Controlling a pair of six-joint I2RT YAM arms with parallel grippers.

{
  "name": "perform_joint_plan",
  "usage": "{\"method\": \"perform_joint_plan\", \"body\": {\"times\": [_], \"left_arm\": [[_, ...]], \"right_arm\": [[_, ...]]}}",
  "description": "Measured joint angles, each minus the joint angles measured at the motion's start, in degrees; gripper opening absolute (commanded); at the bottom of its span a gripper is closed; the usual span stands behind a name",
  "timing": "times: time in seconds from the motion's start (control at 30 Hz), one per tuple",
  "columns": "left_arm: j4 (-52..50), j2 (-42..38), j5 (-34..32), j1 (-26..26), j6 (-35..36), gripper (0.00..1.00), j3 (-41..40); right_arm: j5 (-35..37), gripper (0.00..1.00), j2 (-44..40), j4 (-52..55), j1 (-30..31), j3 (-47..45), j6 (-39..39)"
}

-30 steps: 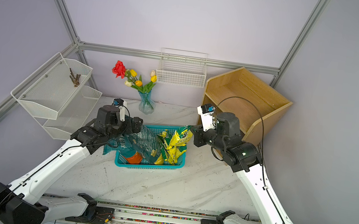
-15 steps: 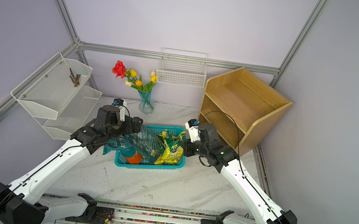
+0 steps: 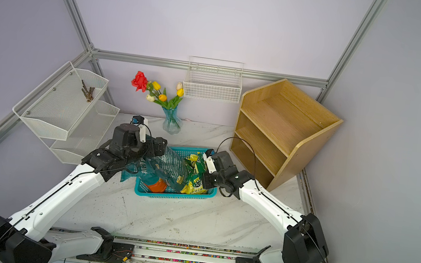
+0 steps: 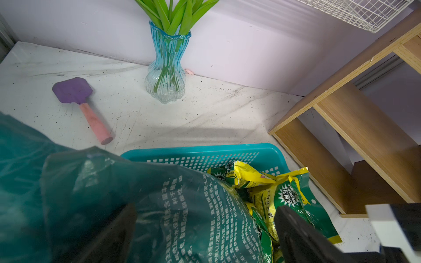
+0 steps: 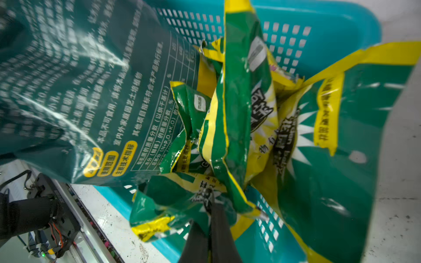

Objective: Take down the fertilizer bag from the shelf
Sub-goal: Place the fertilizer bag in the storage box, then reset both arms

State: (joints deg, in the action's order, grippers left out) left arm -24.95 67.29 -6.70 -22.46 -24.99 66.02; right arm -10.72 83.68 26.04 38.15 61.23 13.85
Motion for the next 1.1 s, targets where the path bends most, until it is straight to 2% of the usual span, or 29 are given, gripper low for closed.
{"method": "perform_joint_plan", "body": {"times": [0.2,0.27,0.3,0.37,0.6,0.77,0.9,1.1], "left_arm": [[-1.33,-4.9,-3.13,0.26,1.36,1.0,0.15],[-1.73,-6.6,-4.79,0.39,2.21,1.0,0.15],[-1.88,-7.48,-5.86,0.46,2.75,1.0,0.17],[-1.95,-8.96,-8.24,0.46,3.98,1.0,0.31],[-1.86,-13.73,-19.28,1.49,10.67,1.0,0.35],[-1.77,-16.06,-25.09,6.71,13.9,1.0,0.22],[-1.68,-17.9,-25.9,14.12,12.85,1.0,-2.1],[0.11,-19.85,-21.38,21.59,8.94,1.0,-13.53]], "right_arm": [[1.14,0.02,2.36,0.0,0.68,-0.07,0.0],[1.49,0.31,2.01,0.17,0.96,-0.07,-0.02],[2.01,0.4,1.57,0.57,1.05,-0.04,-0.33],[2.99,0.48,0.31,1.99,1.16,0.11,-0.46],[11.74,0.58,-7.61,3.8,1.22,4.42,-2.38],[18.1,0.63,-12.79,0.92,-2.82,3.78,-5.05],[22.01,0.63,-14.71,-5.62,-9.92,-4.7,-5.6],[24.41,0.63,-14.05,-19.69,-17.94,-22.32,-5.84]]}}
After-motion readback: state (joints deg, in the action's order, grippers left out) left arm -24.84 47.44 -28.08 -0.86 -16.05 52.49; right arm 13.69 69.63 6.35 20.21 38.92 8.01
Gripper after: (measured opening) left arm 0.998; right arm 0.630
